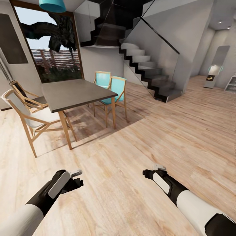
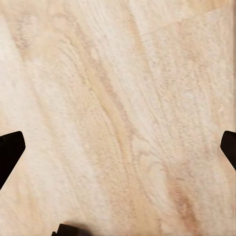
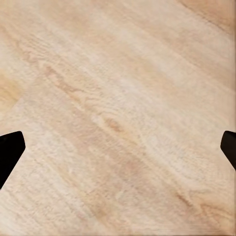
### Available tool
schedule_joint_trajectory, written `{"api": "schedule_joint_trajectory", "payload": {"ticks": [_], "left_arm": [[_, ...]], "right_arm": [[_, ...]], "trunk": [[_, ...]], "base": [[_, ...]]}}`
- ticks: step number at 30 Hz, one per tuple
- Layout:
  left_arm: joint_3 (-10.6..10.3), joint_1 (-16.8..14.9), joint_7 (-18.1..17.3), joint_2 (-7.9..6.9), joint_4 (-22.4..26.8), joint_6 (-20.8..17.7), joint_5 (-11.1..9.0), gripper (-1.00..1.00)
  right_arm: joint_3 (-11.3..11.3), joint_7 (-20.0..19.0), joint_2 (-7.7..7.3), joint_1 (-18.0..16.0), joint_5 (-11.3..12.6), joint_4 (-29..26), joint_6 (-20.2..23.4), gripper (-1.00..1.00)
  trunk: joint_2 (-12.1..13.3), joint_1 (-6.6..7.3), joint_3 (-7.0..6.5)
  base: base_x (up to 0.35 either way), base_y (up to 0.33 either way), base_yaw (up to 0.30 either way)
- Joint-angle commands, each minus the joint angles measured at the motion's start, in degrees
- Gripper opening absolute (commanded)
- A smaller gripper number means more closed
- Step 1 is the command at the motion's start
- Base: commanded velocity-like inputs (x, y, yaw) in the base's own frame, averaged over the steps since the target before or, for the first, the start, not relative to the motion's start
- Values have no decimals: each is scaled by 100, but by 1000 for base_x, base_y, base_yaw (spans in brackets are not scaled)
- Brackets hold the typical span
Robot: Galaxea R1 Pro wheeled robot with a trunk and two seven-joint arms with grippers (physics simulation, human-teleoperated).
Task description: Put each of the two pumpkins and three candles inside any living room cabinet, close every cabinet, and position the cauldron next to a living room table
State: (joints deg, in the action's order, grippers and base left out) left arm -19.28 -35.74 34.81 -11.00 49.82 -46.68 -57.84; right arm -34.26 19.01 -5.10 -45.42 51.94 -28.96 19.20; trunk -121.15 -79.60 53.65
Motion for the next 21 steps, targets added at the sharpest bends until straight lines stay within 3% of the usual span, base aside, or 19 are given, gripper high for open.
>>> {"api": "schedule_joint_trajectory", "payload": {"ticks": [1,7,21], "left_arm": [[-23,-3,59,-8,10,1,-61,100],[-20,-3,60,-8,10,-4,-61,100],[-14,-3,54,-16,10,-7,-61,100]], "right_arm": [[-44,17,-8,-6,46,-13,14,100],[-45,-34,-5,-6,48,-13,14,100],[-46,-38,-9,-6,30,-13,6,100]], "trunk": [[-3,1,14],[-3,1,61],[-3,1,171]], "base": [[0,0,-175],[57,48,-175],[238,192,-173]]}}
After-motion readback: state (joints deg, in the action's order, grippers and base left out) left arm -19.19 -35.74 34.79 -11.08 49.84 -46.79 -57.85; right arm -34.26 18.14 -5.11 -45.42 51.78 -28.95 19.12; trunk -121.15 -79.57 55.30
